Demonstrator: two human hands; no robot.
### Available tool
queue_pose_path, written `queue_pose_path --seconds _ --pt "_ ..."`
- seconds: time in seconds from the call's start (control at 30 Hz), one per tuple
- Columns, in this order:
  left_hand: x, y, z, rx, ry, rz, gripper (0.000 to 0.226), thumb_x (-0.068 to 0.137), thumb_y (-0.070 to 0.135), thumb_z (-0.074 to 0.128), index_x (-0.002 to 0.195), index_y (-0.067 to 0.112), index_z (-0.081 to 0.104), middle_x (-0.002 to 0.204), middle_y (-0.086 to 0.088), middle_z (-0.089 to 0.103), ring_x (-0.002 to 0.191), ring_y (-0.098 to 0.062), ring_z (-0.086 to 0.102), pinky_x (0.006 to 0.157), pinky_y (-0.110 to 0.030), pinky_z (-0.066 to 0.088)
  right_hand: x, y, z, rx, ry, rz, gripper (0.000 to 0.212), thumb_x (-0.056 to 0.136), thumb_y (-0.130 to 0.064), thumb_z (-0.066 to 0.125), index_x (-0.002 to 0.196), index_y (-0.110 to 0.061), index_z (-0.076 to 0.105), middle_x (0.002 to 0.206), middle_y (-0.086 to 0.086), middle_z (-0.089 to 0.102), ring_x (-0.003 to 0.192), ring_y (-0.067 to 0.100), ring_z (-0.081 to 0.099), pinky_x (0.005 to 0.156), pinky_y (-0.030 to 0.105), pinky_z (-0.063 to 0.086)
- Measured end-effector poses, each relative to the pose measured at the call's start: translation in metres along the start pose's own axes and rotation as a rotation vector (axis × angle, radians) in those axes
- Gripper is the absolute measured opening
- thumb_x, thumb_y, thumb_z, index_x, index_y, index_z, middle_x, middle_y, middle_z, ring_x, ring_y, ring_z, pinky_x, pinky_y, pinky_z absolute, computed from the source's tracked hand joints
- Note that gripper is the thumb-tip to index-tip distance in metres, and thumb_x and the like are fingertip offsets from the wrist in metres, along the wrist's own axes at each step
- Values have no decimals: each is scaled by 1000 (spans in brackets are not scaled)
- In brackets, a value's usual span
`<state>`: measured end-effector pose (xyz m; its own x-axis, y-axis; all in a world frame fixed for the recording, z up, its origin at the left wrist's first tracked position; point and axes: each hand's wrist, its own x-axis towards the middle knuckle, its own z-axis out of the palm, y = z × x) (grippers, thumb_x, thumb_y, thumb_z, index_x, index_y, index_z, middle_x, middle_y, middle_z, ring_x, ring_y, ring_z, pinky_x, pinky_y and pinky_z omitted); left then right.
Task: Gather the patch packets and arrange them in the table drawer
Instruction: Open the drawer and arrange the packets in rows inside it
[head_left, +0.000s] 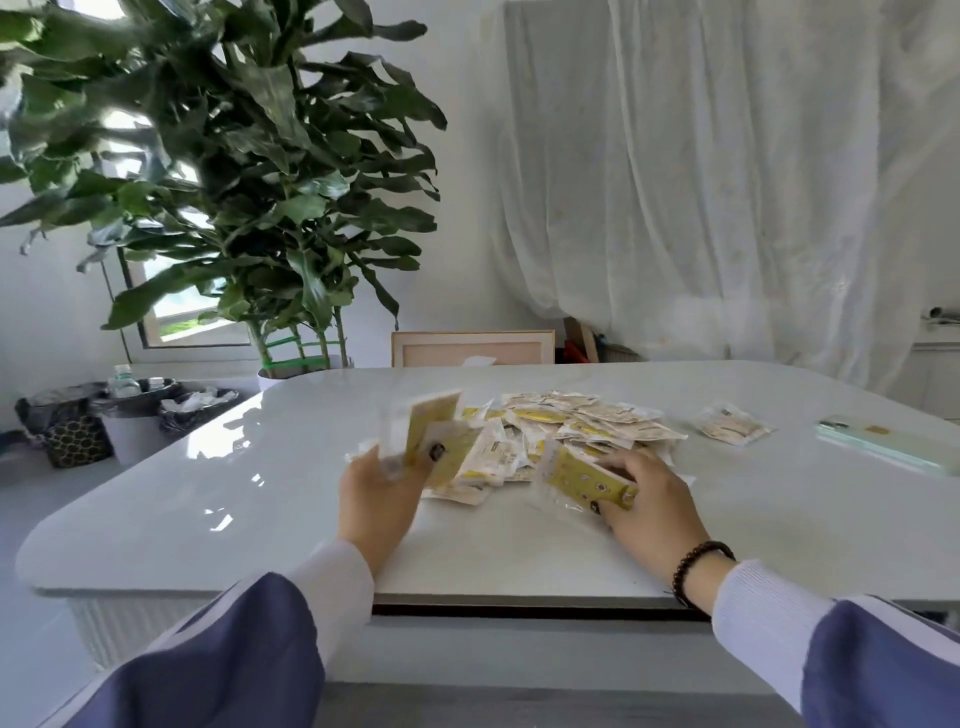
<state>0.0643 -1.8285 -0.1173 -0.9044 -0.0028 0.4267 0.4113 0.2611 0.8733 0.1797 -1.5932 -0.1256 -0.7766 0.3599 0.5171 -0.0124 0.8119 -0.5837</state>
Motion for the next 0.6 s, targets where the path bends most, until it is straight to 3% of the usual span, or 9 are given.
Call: queue_pose_path --seconds 0.07,0.13,0.23,0.3,0.43,0.53,0.6 --pt "6 8 2 -43 -10 28 19 79 39 75 83 21 70 79 3 73 80 -19 70 76 -40 57 0 0 0 7 24 -11 27 76 -3 72 99 -14 66 95 -6 55 90 12 55 69 3 35" --pt "11 19 8 -50 -39 53 17 78 39 76 82 28 63 79 8 70 78 -16 69 70 -36 57 -1 0 -1 37 40 -7 21 77 -6 73 95 -14 66 88 -8 58 82 9 56 65 1 37" --pt "16 21 22 314 -168 134 37 80 52 68 95 22 52 77 6 61 79 -23 63 62 -32 44 0 1 -2 120 77 50 16 81 -10 70 91 -19 61 78 -15 60 69 0 55 57 1 39" --pt "15 7 33 495 -246 164 44 84 53 62 108 19 49 82 0 56 87 -30 59 64 -31 33 2 3 -3 167 110 101 17 83 -12 68 92 -22 57 79 -15 61 69 -3 55 54 3 39" --pt "17 -9 42 360 -300 95 54 69 51 78 104 23 50 87 4 56 86 -19 51 68 -27 35 8 7 -4 294 139 129 24 86 -9 64 106 -21 60 86 -17 62 79 1 59 64 7 40" --pt "23 -12 35 204 -177 -14 45 63 42 86 96 23 62 86 7 60 84 -14 57 63 -22 40 9 8 -2 327 150 100 30 86 -8 64 114 -20 61 92 -15 63 86 8 60 72 13 44" --pt "29 -13 26 137 -58 -28 38 62 42 87 90 27 67 87 4 65 82 -16 61 67 -26 47 9 8 -1 315 185 63 34 84 -8 66 115 -22 60 92 -20 61 83 1 58 70 8 43"
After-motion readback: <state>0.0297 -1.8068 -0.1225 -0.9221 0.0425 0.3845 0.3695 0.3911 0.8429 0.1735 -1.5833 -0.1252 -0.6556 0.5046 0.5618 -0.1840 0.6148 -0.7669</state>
